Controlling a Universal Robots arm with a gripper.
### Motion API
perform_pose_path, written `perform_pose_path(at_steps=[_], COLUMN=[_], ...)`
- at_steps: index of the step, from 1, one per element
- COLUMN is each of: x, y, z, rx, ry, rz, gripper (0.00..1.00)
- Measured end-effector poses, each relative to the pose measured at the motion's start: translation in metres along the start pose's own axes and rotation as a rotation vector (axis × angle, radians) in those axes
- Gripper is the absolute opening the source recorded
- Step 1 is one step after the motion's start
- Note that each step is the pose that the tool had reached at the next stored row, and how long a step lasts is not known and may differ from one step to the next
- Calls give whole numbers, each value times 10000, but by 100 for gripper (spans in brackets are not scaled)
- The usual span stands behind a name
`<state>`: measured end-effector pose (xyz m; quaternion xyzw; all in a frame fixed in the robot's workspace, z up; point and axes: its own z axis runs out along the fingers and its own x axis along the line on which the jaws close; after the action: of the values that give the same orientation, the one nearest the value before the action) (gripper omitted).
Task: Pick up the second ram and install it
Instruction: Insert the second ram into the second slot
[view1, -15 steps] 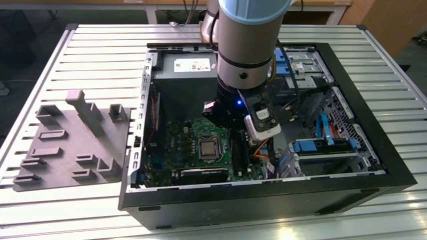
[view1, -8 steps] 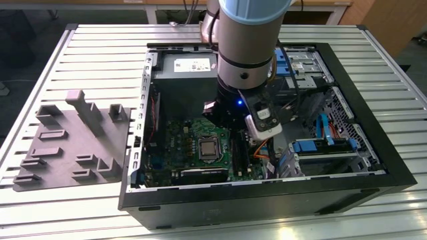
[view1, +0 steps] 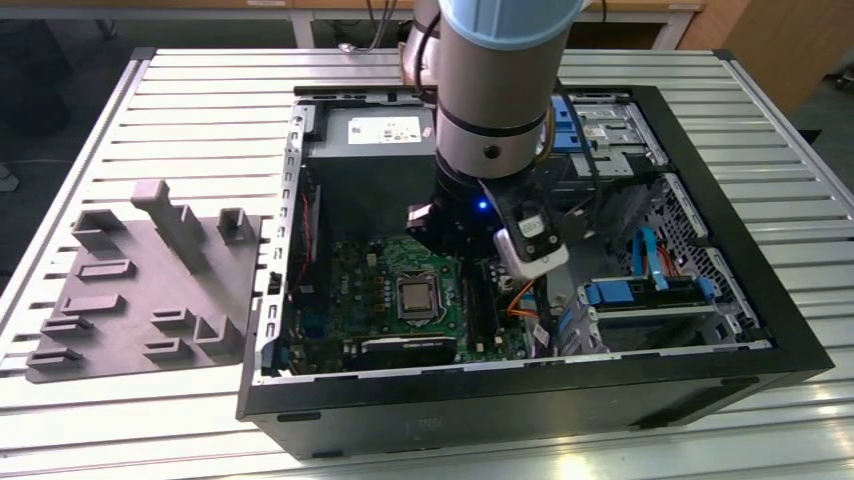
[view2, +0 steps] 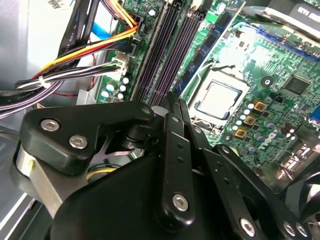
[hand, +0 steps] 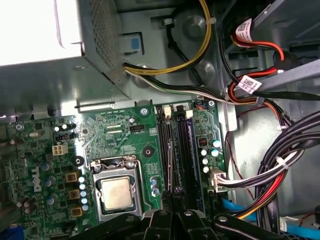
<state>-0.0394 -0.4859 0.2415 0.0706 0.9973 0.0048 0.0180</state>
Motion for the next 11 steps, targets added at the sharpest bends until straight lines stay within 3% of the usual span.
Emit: perform_pose_path(at_steps=[11], x=[-12], y=[2], z=[0], rx=[-18], ry=[6], rz=[-508], gripper=[11])
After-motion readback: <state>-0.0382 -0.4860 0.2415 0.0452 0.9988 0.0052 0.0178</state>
